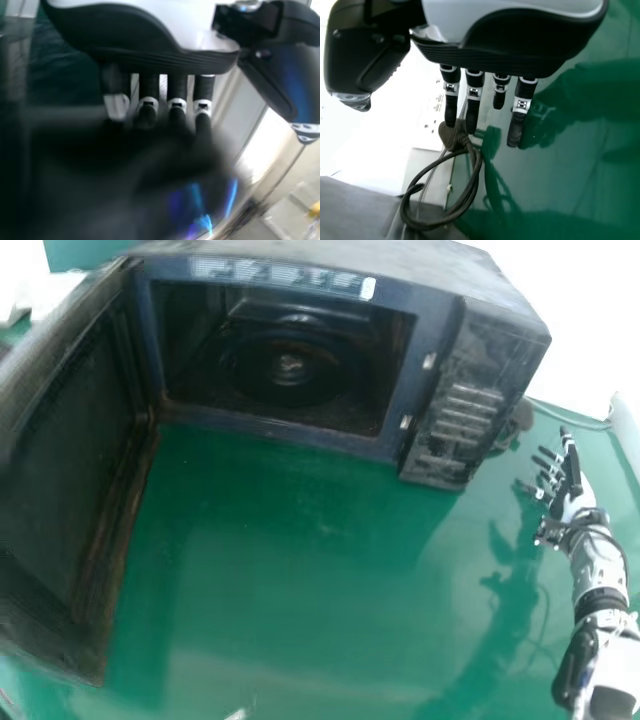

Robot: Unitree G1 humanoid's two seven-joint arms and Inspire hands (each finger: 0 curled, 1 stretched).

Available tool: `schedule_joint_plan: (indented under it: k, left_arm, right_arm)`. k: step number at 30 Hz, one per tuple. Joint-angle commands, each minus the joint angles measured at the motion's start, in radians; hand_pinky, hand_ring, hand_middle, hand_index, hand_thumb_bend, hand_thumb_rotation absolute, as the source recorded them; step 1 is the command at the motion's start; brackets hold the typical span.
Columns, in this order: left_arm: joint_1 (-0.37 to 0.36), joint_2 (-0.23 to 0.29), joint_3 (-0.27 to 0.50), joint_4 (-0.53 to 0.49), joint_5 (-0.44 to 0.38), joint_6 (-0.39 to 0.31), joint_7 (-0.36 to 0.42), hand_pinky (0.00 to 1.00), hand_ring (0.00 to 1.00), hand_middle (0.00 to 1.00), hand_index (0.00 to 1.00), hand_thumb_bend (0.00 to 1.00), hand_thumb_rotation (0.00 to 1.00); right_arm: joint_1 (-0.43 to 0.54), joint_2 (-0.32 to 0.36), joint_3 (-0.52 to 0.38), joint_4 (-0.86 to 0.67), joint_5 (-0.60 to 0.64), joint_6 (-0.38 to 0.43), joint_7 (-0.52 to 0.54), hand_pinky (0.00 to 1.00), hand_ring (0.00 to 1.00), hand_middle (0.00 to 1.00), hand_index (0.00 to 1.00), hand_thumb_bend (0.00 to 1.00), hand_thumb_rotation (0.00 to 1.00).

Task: Open the door of oven

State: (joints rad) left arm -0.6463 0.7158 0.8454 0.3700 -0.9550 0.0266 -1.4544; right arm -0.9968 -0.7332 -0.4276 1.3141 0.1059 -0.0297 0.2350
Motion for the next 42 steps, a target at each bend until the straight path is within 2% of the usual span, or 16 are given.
schedule_joint_plan:
  k: [1, 6, 7, 9, 11, 14, 19, 21, 25, 30, 33, 37, 42]
  left_arm:
    - [-0.014, 0.032, -0.002, 0.043, -0.004, -0.031, -0.03, 0.0, 0.04, 0.12, 0.33, 1.0, 0.8]
    - [-0.07, 0.066, 0.01, 0.219, 0.005, -0.065, -0.006, 0.02, 0.07, 0.16, 0.36, 1.0, 0.75]
    - [-0.081, 0.062, 0.018, 0.251, 0.003, -0.07, 0.027, 0.04, 0.09, 0.18, 0.37, 1.0, 0.72]
    - [-0.094, 0.055, 0.027, 0.306, 0.004, -0.086, 0.081, 0.08, 0.14, 0.24, 0.39, 1.0, 0.67]
    - [-0.103, 0.052, 0.029, 0.344, 0.02, -0.134, 0.116, 0.09, 0.16, 0.26, 0.42, 1.0, 0.7]
    - [-0.103, 0.054, 0.025, 0.377, 0.048, -0.187, 0.186, 0.09, 0.16, 0.27, 0.44, 1.0, 0.73]
    - [-0.125, 0.079, 0.028, 0.478, 0.059, -0.213, 0.243, 0.12, 0.2, 0.3, 0.45, 1.0, 0.74]
    - [-0.132, 0.086, 0.027, 0.511, 0.065, -0.225, 0.265, 0.13, 0.21, 0.32, 0.47, 1.0, 0.76]
    - [-0.149, 0.092, 0.029, 0.556, 0.071, -0.238, 0.295, 0.13, 0.22, 0.31, 0.48, 1.0, 0.74]
    - [-0.16, 0.1, 0.029, 0.591, 0.07, -0.241, 0.287, 0.12, 0.2, 0.29, 0.48, 1.0, 0.71]
    - [-0.164, 0.103, 0.029, 0.597, 0.066, -0.233, 0.272, 0.13, 0.2, 0.29, 0.47, 1.0, 0.71]
    - [-0.165, 0.096, 0.029, 0.585, 0.07, -0.242, 0.305, 0.12, 0.19, 0.28, 0.46, 1.0, 0.72]
    - [-0.164, 0.097, 0.028, 0.582, 0.065, -0.227, 0.298, 0.11, 0.18, 0.27, 0.45, 1.0, 0.71]
  right_arm:
    - [0.053, 0.022, 0.012, 0.039, -0.018, 0.04, -0.002, 0.67, 0.73, 0.8, 0.81, 0.84, 1.0]
    - [0.052, 0.022, 0.008, 0.039, -0.012, 0.041, 0.011, 0.69, 0.75, 0.81, 0.84, 0.85, 1.0]
    - [0.051, 0.023, 0.008, 0.038, -0.012, 0.042, 0.013, 0.67, 0.73, 0.8, 0.83, 0.87, 1.0]
    - [0.05, 0.023, 0.011, 0.037, -0.013, 0.04, 0.016, 0.69, 0.75, 0.81, 0.84, 0.92, 1.0]
    - [0.051, 0.022, 0.018, 0.036, -0.021, 0.037, 0.017, 0.71, 0.77, 0.82, 0.85, 0.94, 1.0]
    - [0.051, 0.021, 0.02, 0.036, -0.019, 0.039, 0.017, 0.7, 0.77, 0.83, 0.85, 0.88, 1.0]
    - [0.051, 0.02, 0.012, 0.037, -0.009, 0.044, 0.021, 0.66, 0.73, 0.79, 0.83, 0.88, 1.0]
    - [0.052, 0.019, 0.011, 0.038, -0.01, 0.045, 0.019, 0.69, 0.76, 0.82, 0.84, 0.88, 1.0]
    - [0.055, 0.016, 0.012, 0.039, -0.013, 0.043, 0.022, 0.69, 0.77, 0.83, 0.85, 0.87, 1.0]
    - [0.056, 0.016, 0.014, 0.038, -0.015, 0.04, 0.021, 0.66, 0.74, 0.81, 0.84, 0.89, 1.0]
    - [0.055, 0.017, 0.018, 0.037, -0.018, 0.038, 0.022, 0.69, 0.76, 0.82, 0.85, 0.88, 1.0]
    - [0.054, 0.017, 0.019, 0.037, -0.018, 0.041, 0.019, 0.71, 0.78, 0.84, 0.87, 0.9, 1.0]
    - [0.055, 0.016, 0.016, 0.037, -0.016, 0.038, 0.024, 0.71, 0.77, 0.83, 0.86, 0.88, 1.0]
